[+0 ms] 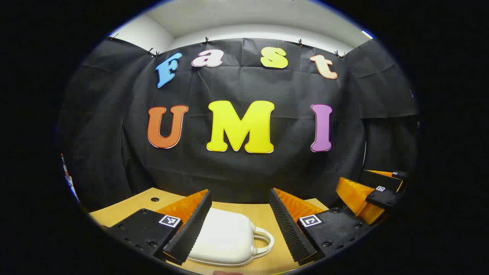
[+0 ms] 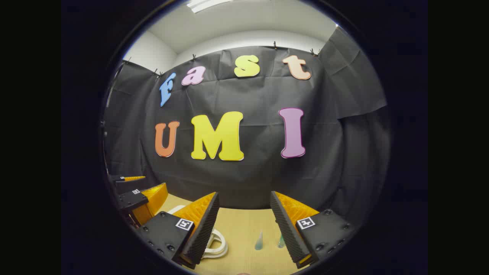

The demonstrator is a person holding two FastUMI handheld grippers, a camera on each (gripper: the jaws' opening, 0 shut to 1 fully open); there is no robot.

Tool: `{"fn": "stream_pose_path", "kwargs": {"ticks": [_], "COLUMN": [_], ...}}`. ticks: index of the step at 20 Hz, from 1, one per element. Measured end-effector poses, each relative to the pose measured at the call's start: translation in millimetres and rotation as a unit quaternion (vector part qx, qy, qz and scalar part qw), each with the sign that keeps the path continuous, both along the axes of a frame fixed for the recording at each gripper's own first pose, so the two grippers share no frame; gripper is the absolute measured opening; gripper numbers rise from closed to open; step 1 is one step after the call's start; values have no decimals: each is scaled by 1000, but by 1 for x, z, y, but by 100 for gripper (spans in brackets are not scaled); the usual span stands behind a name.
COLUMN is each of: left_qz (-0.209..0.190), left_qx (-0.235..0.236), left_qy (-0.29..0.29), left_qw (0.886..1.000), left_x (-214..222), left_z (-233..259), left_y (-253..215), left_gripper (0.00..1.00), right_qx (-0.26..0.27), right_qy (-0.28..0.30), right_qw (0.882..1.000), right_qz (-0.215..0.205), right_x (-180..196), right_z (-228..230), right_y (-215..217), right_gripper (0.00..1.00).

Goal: First open the suitcase, pack the skin care products into it, and then close the suitcase.

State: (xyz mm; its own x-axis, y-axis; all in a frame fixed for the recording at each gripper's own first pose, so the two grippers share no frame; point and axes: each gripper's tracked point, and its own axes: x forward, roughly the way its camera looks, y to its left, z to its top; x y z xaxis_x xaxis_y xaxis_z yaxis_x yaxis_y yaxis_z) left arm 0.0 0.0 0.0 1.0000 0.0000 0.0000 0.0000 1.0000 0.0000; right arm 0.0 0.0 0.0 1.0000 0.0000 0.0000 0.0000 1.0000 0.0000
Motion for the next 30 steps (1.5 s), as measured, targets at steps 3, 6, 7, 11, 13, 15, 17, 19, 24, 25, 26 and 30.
{"fn": "stream_pose_path", "kwargs": {"ticks": [3,6,7,11,13,15,17,19,24,25,26,30], "left_qz": [0,0,-1,-1,-2,-5,-5,-9,-44,-55,-66,-97], "left_qx": [3,9,10,11,9,2,1,0,25,38,50,130], "left_qy": [7,12,12,14,18,18,20,23,45,58,74,142], "left_qw": [1000,1000,1000,1000,1000,1000,1000,1000,998,996,994,977], "left_x": [7,11,13,17,19,19,21,23,25,26,26,28], "left_z": [-3,-7,-9,-10,-14,-14,-17,-21,-49,-61,-75,-135], "left_y": [-5,-10,-12,-17,-19,-21,-23,-27,-56,-64,-71,-89], "left_gripper": [97,97,97,97,97,97,97,97,97,97,97,100], "right_qx": [5,2,2,6,10,13,13,13,11,8,4,-32], "right_qy": [5,9,12,25,30,36,38,38,42,43,45,68], "right_qw": [1000,1000,1000,1000,999,999,998,998,997,996,996,993], "right_qz": [-4,-7,-8,-17,-23,-36,-46,-56,-69,-73,-79,-92], "right_x": [5,8,9,10,9,9,8,5,-2,-6,-9,-25], "right_z": [-4,-8,-10,-18,-21,-24,-26,-24,-30,-32,-34,-52], "right_y": [-9,-16,-18,-28,-34,-43,-49,-58,-76,-82,-89,-121], "right_gripper": [78,80,80,78,79,80,80,80,80,80,80,80]}}
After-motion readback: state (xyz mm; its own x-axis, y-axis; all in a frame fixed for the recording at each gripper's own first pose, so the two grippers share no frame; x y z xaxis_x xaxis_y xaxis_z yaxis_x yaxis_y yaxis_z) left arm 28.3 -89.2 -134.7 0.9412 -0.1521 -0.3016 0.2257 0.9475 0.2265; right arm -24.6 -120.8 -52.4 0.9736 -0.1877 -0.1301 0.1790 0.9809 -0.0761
